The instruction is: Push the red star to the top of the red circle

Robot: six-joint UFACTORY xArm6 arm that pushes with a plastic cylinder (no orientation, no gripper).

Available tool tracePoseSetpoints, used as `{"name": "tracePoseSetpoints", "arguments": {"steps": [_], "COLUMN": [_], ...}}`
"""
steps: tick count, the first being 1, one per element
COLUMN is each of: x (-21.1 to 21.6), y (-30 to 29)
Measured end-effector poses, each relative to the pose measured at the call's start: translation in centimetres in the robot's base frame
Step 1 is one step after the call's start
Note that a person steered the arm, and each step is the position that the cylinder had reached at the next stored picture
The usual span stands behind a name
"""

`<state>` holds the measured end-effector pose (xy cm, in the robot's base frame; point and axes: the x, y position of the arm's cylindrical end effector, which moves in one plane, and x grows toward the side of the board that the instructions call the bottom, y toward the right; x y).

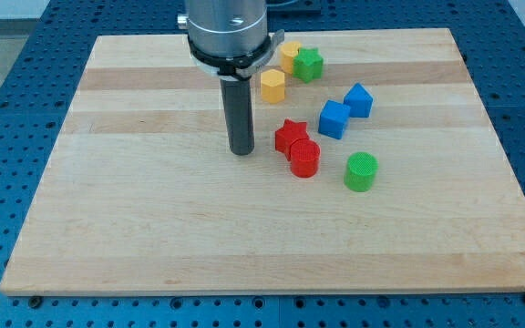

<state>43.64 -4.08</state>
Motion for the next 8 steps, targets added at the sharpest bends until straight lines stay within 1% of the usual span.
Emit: {"name": "tracePoseSetpoints", "arguments": {"steps": [2, 4, 5, 6, 7, 8], "x": [-0.3, 1.9, 1.9, 0.7, -1.7, -2.4], "y": [2.2, 4.5, 4.1, 0.9, -0.6, 0.7]}}
